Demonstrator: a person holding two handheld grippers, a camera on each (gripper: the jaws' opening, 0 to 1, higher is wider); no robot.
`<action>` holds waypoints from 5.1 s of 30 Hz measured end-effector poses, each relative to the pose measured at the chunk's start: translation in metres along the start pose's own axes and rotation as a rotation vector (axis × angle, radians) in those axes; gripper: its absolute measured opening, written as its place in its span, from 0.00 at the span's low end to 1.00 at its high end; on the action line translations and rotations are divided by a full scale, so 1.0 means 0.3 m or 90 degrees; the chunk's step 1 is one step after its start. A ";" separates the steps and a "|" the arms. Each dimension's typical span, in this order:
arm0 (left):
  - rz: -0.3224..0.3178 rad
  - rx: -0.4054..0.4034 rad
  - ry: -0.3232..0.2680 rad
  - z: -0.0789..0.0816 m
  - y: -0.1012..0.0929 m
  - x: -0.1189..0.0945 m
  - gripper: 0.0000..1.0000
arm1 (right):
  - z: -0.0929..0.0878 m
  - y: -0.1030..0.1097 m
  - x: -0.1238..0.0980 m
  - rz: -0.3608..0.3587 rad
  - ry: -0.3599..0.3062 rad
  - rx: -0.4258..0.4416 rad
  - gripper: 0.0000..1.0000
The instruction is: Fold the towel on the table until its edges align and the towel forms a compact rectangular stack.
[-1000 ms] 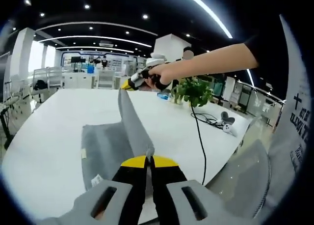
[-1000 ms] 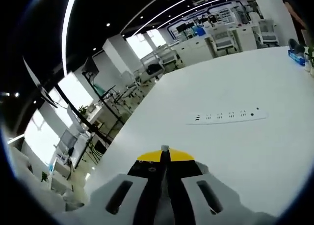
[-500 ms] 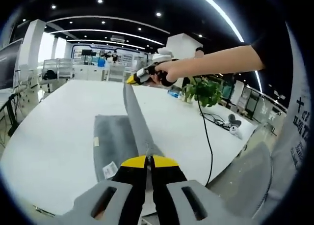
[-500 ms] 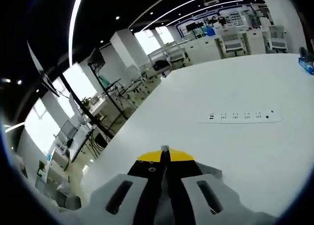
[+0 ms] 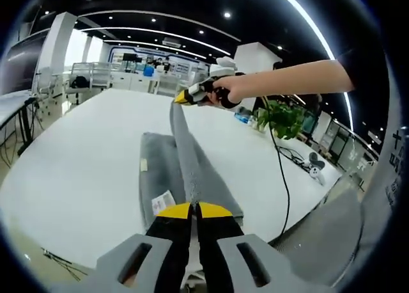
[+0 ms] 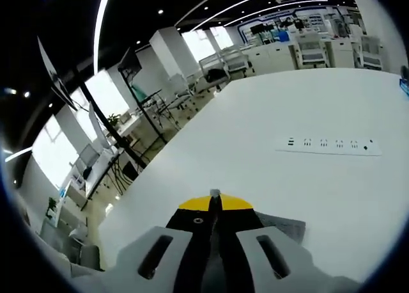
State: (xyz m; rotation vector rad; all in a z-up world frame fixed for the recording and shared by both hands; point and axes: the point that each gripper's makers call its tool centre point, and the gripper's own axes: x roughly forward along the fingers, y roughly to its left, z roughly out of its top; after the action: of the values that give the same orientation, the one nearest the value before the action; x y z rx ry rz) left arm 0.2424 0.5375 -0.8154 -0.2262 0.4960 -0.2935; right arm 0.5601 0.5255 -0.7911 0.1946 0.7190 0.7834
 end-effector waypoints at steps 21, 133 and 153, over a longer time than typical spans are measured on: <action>0.029 -0.089 0.076 -0.162 0.156 0.070 0.03 | -0.113 -0.040 0.260 -0.024 0.073 -0.119 0.01; -0.042 0.156 0.163 0.027 0.243 0.639 0.09 | -0.606 -0.255 -0.287 -0.064 0.076 -0.127 0.06; -0.161 0.255 0.199 -0.033 -0.216 0.824 0.09 | -0.666 -0.586 -0.640 -0.163 0.087 -0.138 0.05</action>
State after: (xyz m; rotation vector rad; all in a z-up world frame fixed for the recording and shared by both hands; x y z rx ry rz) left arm 0.4305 0.3941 -0.9125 0.1521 0.7052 -0.6725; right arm 0.4367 0.2476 -0.9140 -0.1468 0.7639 0.6272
